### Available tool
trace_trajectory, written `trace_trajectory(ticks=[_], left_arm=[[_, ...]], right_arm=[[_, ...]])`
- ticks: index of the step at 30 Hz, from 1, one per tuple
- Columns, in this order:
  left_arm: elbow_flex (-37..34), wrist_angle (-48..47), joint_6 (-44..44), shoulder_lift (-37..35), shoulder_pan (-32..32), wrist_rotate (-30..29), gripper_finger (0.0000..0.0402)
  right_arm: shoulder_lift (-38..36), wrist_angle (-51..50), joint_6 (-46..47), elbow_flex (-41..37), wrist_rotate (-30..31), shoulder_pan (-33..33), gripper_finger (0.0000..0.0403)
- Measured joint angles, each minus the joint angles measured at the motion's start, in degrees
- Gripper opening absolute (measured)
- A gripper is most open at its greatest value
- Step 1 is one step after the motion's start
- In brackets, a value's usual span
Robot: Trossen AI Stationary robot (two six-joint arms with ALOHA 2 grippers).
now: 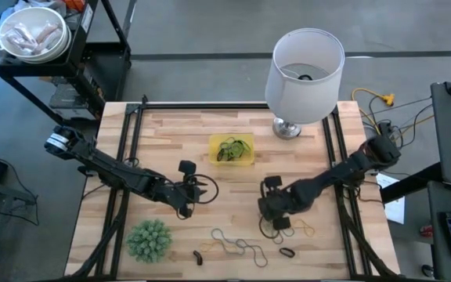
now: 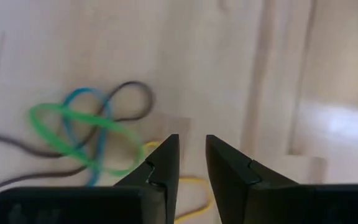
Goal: Pick and place rubber bands into bin
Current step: Put the green rubber band into the yellow bin
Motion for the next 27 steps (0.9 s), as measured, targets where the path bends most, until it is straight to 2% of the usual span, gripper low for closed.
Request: trace_trajectory(ticks=[9,13,27], left_arm=[[0.0,0.1,0.0,0.0,0.0,0.0,0.0085],[0.0,0.1,-0.1,0.0,0.0,0.0,0.0085],[0.0,0.1,-0.1,0.0,0.0,0.0,0.0085]], right_arm=[[0.0,2.3,6.2,-2.0,-0.3,4.1,0.0064],[0.0,7.4,6.2,-4.4,-0.3,4.4,0.0066],[0.0,9.8,8.8,-7.0,-0.3,4.4,0.0064]])
